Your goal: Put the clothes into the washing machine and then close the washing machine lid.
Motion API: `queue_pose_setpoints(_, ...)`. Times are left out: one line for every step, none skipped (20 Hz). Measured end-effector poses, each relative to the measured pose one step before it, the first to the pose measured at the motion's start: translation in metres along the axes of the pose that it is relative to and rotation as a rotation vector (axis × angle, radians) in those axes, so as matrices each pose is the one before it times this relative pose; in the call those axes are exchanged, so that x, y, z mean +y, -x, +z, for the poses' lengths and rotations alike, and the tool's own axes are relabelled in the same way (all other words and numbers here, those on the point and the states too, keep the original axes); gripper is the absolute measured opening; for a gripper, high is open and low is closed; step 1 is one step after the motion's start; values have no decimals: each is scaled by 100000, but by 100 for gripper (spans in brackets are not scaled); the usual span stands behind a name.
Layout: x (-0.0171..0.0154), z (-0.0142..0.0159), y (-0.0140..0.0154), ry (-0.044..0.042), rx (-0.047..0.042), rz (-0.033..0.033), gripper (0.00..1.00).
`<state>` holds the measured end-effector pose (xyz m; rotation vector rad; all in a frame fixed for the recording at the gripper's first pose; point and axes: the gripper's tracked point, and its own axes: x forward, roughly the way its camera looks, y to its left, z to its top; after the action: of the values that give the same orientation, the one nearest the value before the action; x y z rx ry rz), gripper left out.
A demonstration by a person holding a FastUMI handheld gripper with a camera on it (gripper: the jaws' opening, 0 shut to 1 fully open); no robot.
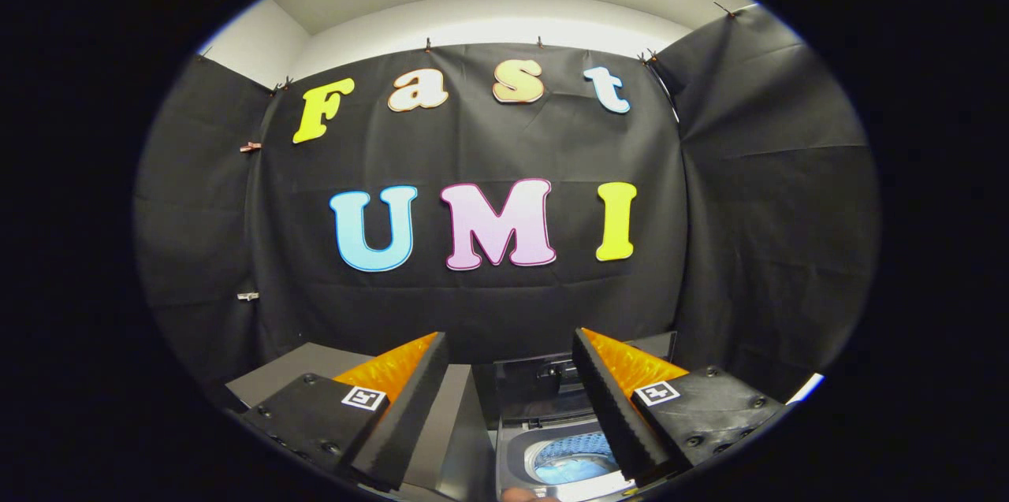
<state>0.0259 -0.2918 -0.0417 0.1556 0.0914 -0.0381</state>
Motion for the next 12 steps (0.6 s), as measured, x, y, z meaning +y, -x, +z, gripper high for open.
queue_pose_setpoints(60,158,150,162,-305,388,98)
queue_pose_setpoints(246,-79,31,-17,-30,443,98)
queue_pose_setpoints(73,16,127,-17,57,221,98)
queue_pose_setpoints(-55,42,94,120,-74,38,98)
queue_pose_setpoints(8,115,126,-28,-245,172,99)
queue_pose_setpoints(72,59,147,22,-113,45,99)
queue_pose_setpoints(-46,54,54,48,-230,-105,99)
queue_pose_setpoints(-36,72,54,72,-254,-50,99)
queue_pose_setpoints(29,72,-30,14,-167,50,99)
queue_pose_setpoints(124,197,11,-140,-239,166,99)
queue_pose_setpoints(87,178,63,-207,-42,117,99)
queue_pose_setpoints(78,-57,24,-94,424,-38,99)
